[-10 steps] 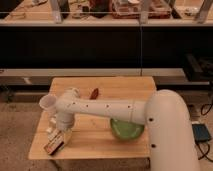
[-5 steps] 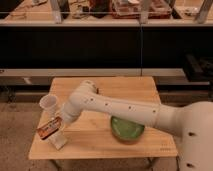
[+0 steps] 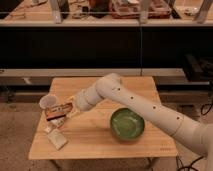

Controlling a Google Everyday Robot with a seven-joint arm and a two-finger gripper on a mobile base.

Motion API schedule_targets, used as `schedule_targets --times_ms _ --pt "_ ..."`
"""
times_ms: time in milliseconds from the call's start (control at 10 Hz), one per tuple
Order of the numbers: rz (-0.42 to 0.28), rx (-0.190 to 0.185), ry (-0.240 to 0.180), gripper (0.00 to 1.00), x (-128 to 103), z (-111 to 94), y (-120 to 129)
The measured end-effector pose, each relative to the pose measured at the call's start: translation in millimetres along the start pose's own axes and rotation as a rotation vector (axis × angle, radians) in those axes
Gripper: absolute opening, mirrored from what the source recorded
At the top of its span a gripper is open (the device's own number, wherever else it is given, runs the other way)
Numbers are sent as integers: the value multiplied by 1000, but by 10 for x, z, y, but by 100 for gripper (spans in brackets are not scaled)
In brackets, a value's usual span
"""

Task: Place the eraser in the ceramic cup

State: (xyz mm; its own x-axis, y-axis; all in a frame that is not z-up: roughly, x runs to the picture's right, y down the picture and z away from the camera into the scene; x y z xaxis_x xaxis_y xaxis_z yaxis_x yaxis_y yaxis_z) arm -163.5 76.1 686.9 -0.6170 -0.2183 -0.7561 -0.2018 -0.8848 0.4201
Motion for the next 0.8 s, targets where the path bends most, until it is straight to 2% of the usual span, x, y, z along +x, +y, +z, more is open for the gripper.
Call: schedule_targets --times_ms 100,300,500,800 --pt "-2 11 -4 2 52 -76 120" --pt "3 58 -61 2 63 -121 213" --pt "56 148 -109 2 141 -140 365" --pt "88 222 -87 2 354 42 681"
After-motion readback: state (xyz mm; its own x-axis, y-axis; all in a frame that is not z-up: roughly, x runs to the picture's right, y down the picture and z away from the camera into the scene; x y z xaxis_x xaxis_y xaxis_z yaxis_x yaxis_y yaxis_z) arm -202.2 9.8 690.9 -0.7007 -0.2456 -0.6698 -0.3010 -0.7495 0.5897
